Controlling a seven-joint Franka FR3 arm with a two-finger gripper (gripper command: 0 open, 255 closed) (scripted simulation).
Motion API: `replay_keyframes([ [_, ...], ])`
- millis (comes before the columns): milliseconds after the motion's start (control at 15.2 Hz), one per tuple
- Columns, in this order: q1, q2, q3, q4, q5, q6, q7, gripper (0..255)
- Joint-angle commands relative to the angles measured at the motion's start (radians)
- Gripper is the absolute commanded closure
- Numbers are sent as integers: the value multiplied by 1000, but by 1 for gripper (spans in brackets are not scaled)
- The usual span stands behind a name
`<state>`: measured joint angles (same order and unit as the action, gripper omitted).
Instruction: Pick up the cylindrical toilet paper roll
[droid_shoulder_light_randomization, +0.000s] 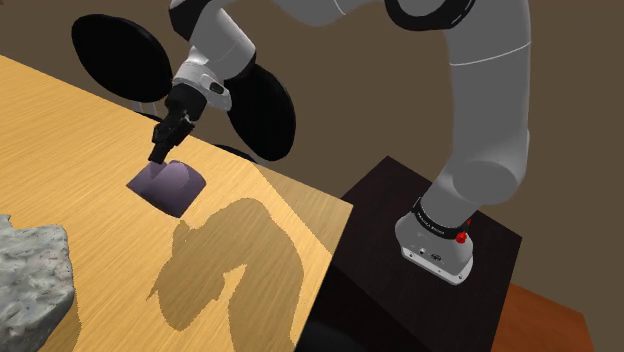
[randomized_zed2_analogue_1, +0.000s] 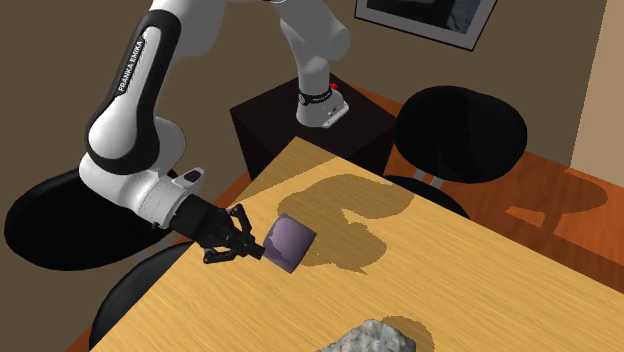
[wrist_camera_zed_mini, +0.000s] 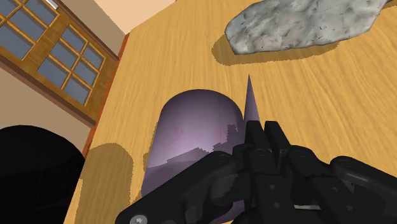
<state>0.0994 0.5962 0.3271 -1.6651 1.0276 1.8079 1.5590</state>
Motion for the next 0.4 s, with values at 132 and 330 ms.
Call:
replay_keyframes([
  [132, -4, -31, 3, 3, 2, -18, 28, 255],
  [330, -6, -40, 4, 4, 2, -23, 37, 255],
])
